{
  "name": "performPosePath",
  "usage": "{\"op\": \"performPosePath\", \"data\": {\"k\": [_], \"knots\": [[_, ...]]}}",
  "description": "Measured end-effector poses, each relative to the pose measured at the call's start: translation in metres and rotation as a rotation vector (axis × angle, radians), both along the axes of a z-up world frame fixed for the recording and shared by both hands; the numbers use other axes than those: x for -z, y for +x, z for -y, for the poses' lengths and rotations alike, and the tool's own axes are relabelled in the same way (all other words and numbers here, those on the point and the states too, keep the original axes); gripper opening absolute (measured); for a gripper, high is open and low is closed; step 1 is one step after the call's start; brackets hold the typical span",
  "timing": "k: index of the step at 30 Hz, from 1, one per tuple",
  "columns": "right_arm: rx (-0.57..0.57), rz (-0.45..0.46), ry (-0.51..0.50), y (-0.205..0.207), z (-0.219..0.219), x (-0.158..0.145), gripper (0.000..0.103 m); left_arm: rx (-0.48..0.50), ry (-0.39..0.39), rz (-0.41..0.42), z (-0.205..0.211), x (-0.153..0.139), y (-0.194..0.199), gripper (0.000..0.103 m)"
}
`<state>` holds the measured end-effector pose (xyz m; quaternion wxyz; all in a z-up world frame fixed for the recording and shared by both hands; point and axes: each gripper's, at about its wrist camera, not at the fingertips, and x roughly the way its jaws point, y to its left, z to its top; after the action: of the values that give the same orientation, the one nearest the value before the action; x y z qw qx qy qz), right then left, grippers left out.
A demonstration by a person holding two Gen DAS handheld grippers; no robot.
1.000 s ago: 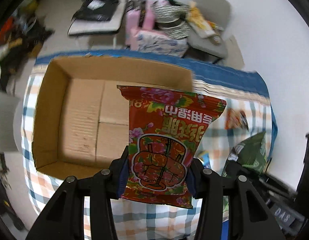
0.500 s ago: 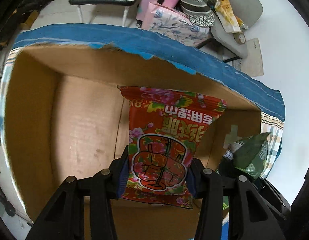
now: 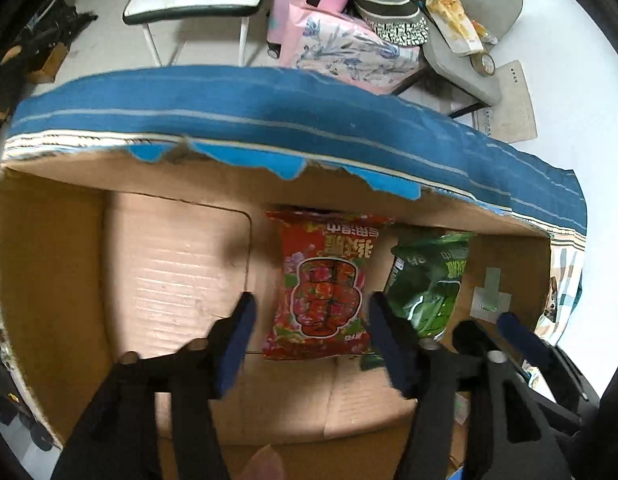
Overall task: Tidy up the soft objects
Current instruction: 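Carry both bags over the box and open both tools to drop them, then grasp the blue Nestlé tube with the left tool while the right tool grasps the yellow carton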
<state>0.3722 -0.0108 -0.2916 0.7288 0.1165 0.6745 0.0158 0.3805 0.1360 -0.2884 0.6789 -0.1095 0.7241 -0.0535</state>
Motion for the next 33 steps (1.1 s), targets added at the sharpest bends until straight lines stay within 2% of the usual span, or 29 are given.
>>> {"op": "performPosePath", "data": {"k": [4, 5, 9, 14, 23, 33], "knots": [[-0.026, 0.019, -0.02, -0.009, 0.002, -0.015, 0.102, 0.014, 0.038, 0.045, -0.007, -0.015, -0.006, 0.086], [-0.03, 0.022, -0.019, -0.012, 0.001, -0.017, 0.103, 0.017, 0.044, 0.058, -0.009, -0.019, -0.01, 0.089], [-0.069, 0.037, -0.042, -0.033, -0.003, -0.031, 0.103, 0.04, 0.072, 0.099, -0.011, -0.035, -0.026, 0.095], [-0.092, 0.038, -0.044, -0.059, -0.006, -0.041, 0.103, 0.066, 0.11, 0.153, -0.017, -0.056, -0.059, 0.095], [-0.131, 0.098, -0.051, -0.118, -0.012, -0.086, 0.103, 0.031, 0.161, 0.262, -0.026, -0.104, -0.115, 0.095], [-0.18, 0.166, 0.019, -0.167, -0.002, -0.131, 0.103, -0.022, 0.206, 0.334, -0.017, -0.151, -0.17, 0.095]]}}
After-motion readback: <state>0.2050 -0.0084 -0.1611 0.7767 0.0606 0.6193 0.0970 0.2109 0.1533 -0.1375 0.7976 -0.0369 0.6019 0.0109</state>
